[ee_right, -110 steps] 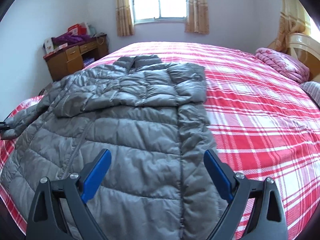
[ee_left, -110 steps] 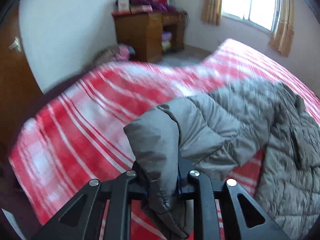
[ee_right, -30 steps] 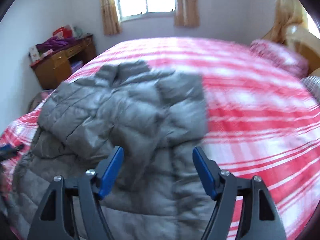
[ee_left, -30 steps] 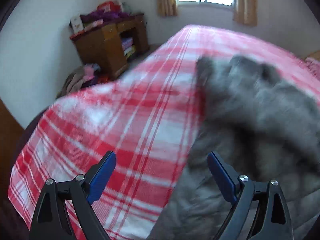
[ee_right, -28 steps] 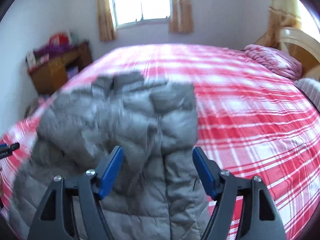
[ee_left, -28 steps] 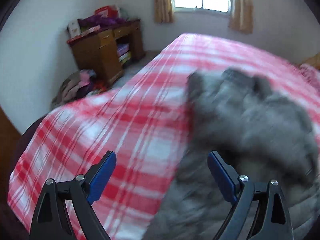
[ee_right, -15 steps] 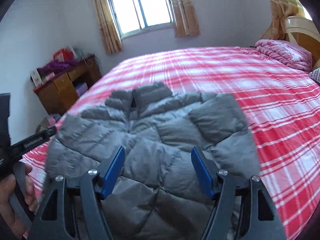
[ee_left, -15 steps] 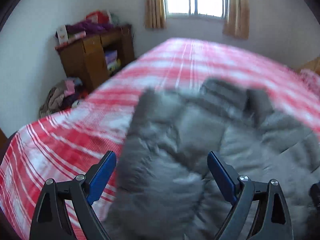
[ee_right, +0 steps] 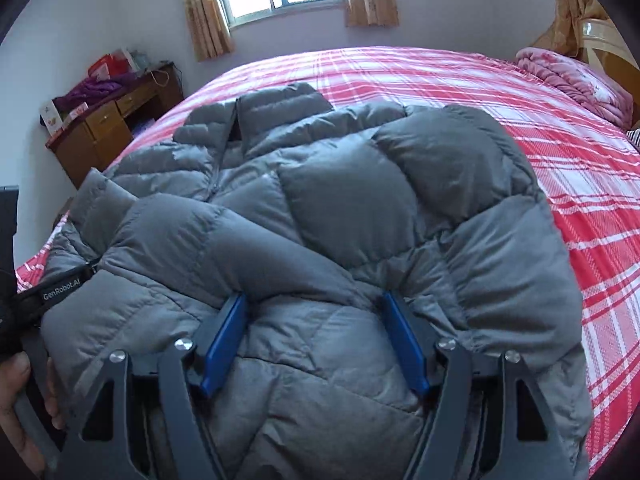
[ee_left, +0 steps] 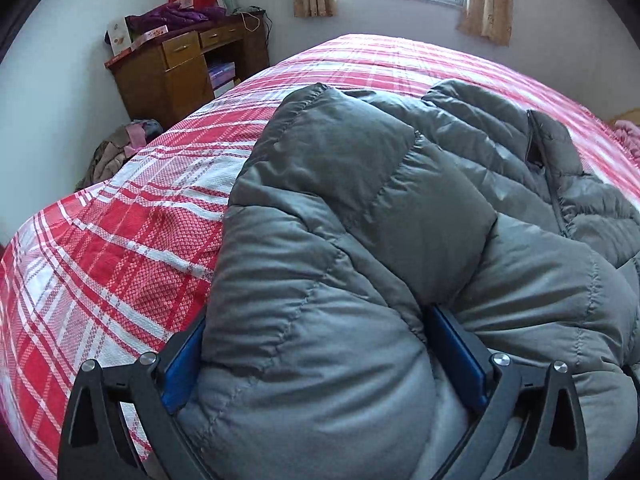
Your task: Fold large clothes
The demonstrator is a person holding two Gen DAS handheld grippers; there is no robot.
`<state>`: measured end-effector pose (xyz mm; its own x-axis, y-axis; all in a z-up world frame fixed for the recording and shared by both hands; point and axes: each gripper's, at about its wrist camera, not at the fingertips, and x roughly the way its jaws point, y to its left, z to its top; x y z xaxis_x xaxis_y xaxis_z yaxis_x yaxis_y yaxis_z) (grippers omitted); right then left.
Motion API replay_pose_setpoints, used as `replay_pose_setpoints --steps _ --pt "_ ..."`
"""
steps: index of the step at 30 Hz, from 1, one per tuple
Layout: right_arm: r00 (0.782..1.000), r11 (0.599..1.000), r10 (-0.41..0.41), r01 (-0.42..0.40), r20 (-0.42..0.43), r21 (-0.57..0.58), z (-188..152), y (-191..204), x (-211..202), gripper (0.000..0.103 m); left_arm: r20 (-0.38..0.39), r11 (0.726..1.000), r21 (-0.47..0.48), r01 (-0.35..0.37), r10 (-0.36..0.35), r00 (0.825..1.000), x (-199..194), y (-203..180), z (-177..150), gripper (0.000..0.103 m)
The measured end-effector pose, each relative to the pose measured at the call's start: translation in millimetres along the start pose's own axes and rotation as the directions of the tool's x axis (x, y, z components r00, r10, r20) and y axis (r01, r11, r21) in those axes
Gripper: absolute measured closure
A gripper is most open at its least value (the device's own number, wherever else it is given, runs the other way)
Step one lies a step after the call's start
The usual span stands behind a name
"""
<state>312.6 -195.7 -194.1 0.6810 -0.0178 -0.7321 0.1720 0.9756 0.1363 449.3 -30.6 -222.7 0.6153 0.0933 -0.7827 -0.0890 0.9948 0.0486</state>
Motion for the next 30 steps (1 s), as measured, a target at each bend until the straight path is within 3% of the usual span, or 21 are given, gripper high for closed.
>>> replay_pose_setpoints --steps 13,17,19,21,25,28,30 --pt "0.997 0.996 -0.069 0.067 -0.025 -0.059 -1 7 4 0.03 -0.007 1.0 0.012 -0.019 0.019 1.0 3 -3 4 0.001" --pt "0.997 0.995 -0.07 0.067 -0.034 -0.081 3 11 1 0.032 -0.004 0.999 -0.047 -0.008 0.008 1.0 -25 11 16 0.001" --pt "0.999 0.997 -0.051 0.051 0.008 -0.058 11 5 -18 0.032 0.06 0.994 -0.095 0.049 -0.044 0.997 -48 17 30 0.001" --pt "0.995 0.999 -0.044 0.043 0.093 0.011 26 -8 -41 0.028 0.089 0.991 -0.116 0.06 -0.049 0.995 -59 14 50 0.001" --pt "0.983 0.991 -0.117 0.106 0.139 0.081 63 -27 -42 0.026 0.079 0.995 -0.101 -0.016 0.024 0.997 -41 -5 74 0.001" --pt "0.98 0.977 -0.178 0.165 0.094 0.134 80 -44 -15 0.024 0.013 0.994 -0.054 -0.093 0.094 0.995 -3 -15 67 0.001" --pt "0.981 0.972 -0.191 0.183 0.043 0.149 82 -52 7 0.024 -0.038 0.993 -0.053 -0.109 0.107 0.994 18 -14 57 0.001"
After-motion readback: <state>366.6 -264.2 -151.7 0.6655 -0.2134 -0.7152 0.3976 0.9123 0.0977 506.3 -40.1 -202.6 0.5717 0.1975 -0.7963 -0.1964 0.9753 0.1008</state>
